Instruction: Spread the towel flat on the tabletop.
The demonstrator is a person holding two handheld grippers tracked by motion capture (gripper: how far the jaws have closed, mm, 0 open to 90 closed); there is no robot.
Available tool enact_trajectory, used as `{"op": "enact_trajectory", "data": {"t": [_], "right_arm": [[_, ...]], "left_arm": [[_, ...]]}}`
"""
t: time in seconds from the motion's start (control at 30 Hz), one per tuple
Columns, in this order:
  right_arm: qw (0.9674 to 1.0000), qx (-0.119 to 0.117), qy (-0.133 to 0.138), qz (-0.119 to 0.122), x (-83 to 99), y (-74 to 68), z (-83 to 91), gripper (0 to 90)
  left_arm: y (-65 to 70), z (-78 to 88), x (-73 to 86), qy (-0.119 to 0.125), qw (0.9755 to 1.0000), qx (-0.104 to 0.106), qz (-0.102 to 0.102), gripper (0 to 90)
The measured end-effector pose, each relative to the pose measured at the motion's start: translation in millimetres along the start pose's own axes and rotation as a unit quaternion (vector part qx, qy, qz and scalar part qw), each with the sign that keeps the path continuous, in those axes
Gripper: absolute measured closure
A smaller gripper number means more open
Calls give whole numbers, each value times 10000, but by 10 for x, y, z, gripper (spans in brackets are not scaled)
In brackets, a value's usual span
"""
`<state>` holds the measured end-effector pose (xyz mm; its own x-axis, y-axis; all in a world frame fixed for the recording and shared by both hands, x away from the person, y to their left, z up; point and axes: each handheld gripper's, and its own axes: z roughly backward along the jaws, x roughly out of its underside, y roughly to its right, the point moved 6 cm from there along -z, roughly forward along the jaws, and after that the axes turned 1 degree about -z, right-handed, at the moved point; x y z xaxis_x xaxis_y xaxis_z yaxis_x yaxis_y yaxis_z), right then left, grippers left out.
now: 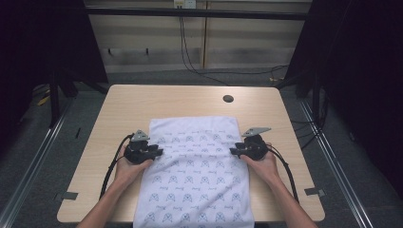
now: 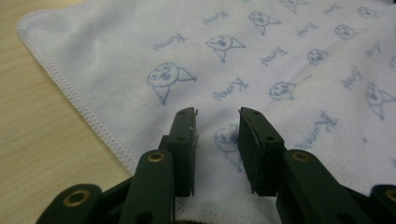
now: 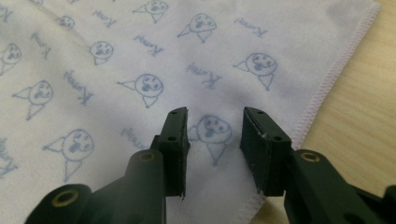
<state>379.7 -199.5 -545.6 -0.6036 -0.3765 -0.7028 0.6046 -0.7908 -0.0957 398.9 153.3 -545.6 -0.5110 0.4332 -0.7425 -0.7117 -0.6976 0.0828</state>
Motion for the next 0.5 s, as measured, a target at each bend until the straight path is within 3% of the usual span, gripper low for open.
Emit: {"op": "enact_trajectory", "data": {"t": [0.03,0.1,0.17,0.23,0.3,0.4,0.5], "right_arm": [[10000,42,9,47,5,-9,-1,603],[9999,57,-10,118,11,-11,4,613],[10000,28,-9,43,12,-4,9,612],[10000,-43,-22,-40,13,0,21,585],[9999,-83,46,-48,10,4,35,576],[9996,-179,183,-97,-17,9,76,583],[9994,-187,264,-153,-42,27,96,599]], "left_arm": [[-15,-2,0,2,10000,-52,-30,773],[-66,3,8,40,9999,63,148,858],[-97,17,18,35,9993,149,331,885],[-91,31,27,46,9993,113,348,885],[-75,49,24,104,9990,188,394,849],[-60,112,-18,267,9980,254,516,688],[-77,161,-37,318,9977,250,538,662]]}}
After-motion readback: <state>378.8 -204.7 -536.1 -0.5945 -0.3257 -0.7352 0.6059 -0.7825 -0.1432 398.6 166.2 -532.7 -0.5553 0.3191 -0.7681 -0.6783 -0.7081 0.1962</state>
